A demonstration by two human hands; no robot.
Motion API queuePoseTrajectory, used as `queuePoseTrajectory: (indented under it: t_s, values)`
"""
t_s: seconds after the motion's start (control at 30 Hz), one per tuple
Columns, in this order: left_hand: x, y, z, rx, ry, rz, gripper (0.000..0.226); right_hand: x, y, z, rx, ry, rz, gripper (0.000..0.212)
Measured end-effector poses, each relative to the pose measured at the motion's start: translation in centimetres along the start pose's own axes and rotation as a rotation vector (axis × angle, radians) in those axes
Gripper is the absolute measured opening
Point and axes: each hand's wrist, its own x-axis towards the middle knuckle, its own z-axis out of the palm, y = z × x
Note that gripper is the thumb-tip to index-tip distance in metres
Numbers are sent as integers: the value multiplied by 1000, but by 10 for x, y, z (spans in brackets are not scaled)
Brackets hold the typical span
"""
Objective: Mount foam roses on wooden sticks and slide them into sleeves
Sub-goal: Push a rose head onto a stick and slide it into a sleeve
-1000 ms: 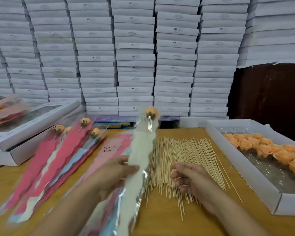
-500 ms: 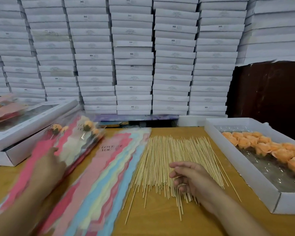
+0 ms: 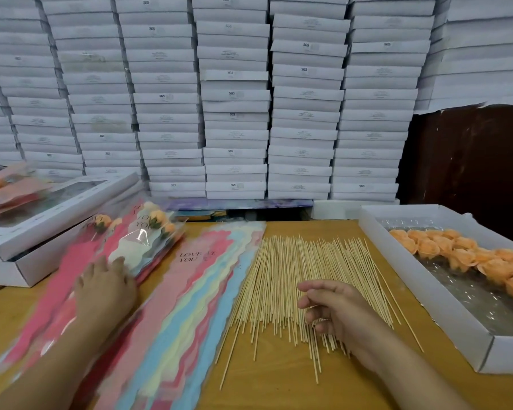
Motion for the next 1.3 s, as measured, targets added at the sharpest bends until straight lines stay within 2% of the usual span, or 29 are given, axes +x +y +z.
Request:
queuePoseTrajectory:
  t_s: [0.07, 0.17, 0.33, 0.47, 0.57, 0.63, 0.83, 0.97, 1.07, 1.2, 1.3]
  values:
    - [-3, 25, -7, -65, 26, 55, 48, 0, 0, -1, 8, 4, 1, 18]
    - [-12, 71, -14, -225, 1, 233, 46, -1, 0, -2, 13, 10, 1, 18]
    - [-57, 143, -2, -378, -220, 536, 48, -1, 1, -4, 8, 18, 3, 18]
    - [-86, 175, 16, -272, -388, 693, 56, -1, 2, -4, 6, 23, 0, 18]
    - [-99, 180, 32, -168, -497, 731, 61, 0, 3, -3, -12, 37, -2, 18]
    - [-102, 180, 40, -112, -515, 744, 64, 2, 4, -1, -86, 63, -17, 19]
    - [-102, 179, 45, -84, -510, 749, 62, 8, -11, -9, -542, 188, -207, 24]
    - [-101, 178, 46, -89, -512, 752, 61, 20, -45, -46, -873, 319, -328, 27]
    - [-101, 178, 47, -87, -513, 754, 61, 29, -74, -89, -1058, 501, -270, 37]
    - [-102, 179, 46, -91, -511, 755, 62, 41, -87, -157, -1256, 761, -98, 50]
    - [-102, 178, 45, -100, -511, 752, 62, 50, -76, -205, -1321, 785, -18, 48]
